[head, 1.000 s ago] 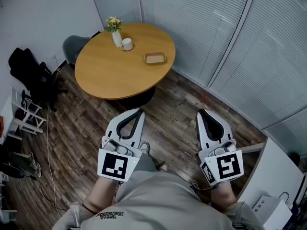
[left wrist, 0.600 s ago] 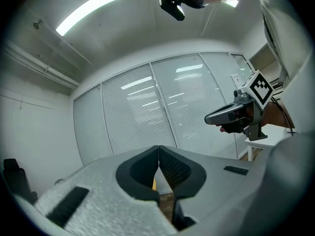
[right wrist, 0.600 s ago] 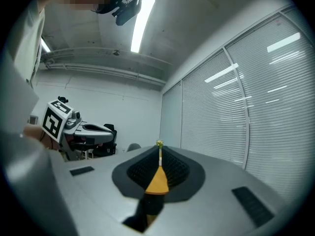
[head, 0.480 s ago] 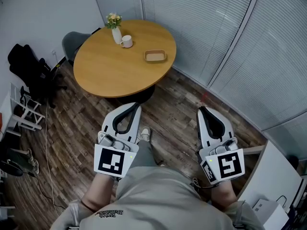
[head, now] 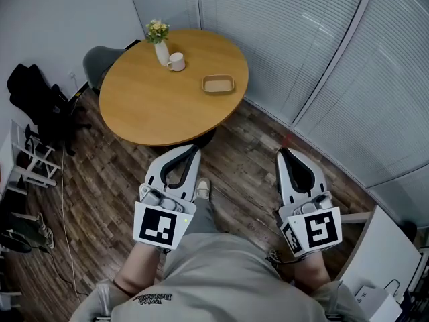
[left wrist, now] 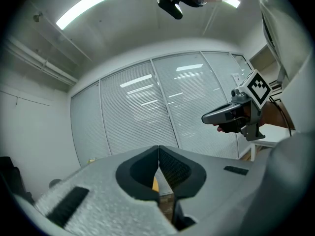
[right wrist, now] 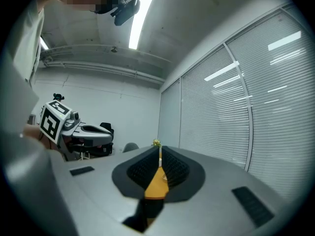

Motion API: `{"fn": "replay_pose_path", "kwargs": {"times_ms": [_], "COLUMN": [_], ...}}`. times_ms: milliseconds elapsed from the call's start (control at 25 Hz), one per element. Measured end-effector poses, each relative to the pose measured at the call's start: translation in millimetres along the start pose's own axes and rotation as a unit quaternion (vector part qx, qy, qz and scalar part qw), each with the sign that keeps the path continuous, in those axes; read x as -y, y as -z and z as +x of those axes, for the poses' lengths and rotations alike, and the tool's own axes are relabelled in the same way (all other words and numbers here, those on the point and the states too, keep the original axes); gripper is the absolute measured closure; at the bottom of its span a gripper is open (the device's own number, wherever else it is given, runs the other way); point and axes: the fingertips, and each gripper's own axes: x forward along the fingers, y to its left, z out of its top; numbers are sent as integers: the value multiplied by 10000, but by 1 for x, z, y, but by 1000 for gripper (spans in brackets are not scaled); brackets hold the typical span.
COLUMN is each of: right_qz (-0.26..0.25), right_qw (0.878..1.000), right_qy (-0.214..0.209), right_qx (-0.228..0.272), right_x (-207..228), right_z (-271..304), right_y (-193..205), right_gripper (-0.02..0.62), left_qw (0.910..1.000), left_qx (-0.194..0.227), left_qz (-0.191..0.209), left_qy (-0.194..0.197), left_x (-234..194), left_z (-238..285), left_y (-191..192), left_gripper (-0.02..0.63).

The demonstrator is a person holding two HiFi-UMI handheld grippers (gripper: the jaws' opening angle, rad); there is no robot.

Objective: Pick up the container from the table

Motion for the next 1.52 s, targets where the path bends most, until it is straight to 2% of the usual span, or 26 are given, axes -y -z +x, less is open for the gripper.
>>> {"fn": "replay_pose_path", "kwargs": {"times_ms": [320, 680, 1160, 1520], "right_qz": [-59, -146, -243, -366], "right_qw": [9999, 9996, 9987, 9967], "right_qy": [66, 50, 240, 447], "right_qx": [-102, -227, -370, -565], "right_x": [14, 19, 26, 37], "right_z": [67, 173, 307, 357], "right_y": [0, -16, -26, -18], "right_gripper": [560, 560, 560, 560], "left_qw": [9999, 9998, 9988, 9974], "left_qx": [13, 8, 53, 96], "left_qz": [-101, -175, -184, -284], "left_qy": [74, 127, 445, 655], "left_x": [-49, -137, -240, -275], "left_z": [47, 104, 183, 221], "left_y": [16, 29, 51, 66], "left_gripper": [586, 586, 586, 586]}}
